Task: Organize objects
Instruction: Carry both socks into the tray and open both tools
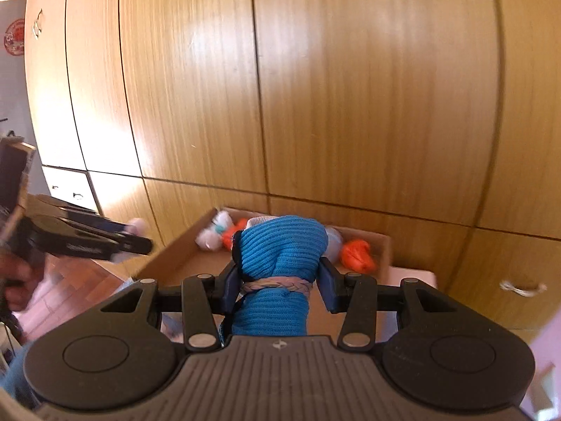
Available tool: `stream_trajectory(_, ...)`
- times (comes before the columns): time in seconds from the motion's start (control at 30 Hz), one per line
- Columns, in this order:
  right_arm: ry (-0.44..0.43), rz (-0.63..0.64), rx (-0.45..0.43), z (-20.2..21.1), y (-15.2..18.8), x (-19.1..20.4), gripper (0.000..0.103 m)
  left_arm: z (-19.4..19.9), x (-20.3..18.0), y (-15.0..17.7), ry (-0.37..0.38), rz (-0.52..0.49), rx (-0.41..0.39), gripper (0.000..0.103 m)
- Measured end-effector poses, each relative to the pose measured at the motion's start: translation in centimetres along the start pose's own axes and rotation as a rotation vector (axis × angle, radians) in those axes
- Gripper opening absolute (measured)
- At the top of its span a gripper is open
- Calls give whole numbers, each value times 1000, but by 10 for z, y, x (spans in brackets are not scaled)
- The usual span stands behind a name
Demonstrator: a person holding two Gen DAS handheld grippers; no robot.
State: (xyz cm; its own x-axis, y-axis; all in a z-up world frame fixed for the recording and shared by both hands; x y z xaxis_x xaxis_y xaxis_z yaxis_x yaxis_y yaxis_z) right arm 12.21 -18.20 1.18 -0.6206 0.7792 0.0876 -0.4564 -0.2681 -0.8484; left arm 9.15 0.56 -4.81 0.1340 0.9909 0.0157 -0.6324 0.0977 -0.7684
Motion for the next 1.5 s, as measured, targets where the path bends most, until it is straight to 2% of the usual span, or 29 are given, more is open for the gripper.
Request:
stream_trajectory(0.23,-52,-18,76,-77,-9,20,42,-51,3,-10,-24,-84,33,34)
stream_trajectory(0.47,-74,-63,188,-156,7,25,42,-95,11,5,-58,-160,89,34)
stream_trajectory(0.7,-91,-62,268,-209,24,30,42,-116,10,17,-62,-254,96,35)
stream_trajectory(0.93,-123,-24,276,-232,31,41,42,-119,14,27,-59,-282,85,36)
stream_trajectory(1.03,-125,-16,273,-235,34,44,42,-121,13,26,-71,-273,72,40)
stream_trajectory(1.1,-130,2,264,-228,36,50,42,-118,13,26,-81,-271,50,52)
stream_trajectory(1.33,-134,-7,243,-228,35,58,42,-113,15,29,-111,-281,10,57)
stream_trajectory(1.5,-139,-34,238,-223,36,58,45,-106,11,30,-110,-288,3,69)
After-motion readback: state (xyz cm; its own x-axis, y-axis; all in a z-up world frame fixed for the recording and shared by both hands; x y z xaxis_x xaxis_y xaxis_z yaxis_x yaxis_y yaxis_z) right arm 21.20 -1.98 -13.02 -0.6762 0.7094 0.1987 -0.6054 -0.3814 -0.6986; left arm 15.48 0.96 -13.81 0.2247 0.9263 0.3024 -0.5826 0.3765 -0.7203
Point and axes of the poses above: each gripper's, at about its wrist camera, not at the fingertips, and z roughly against the way its jaws point, x to its left, y to its underside, the point moved 6 cm from there along -z, roughly the way its jaws point
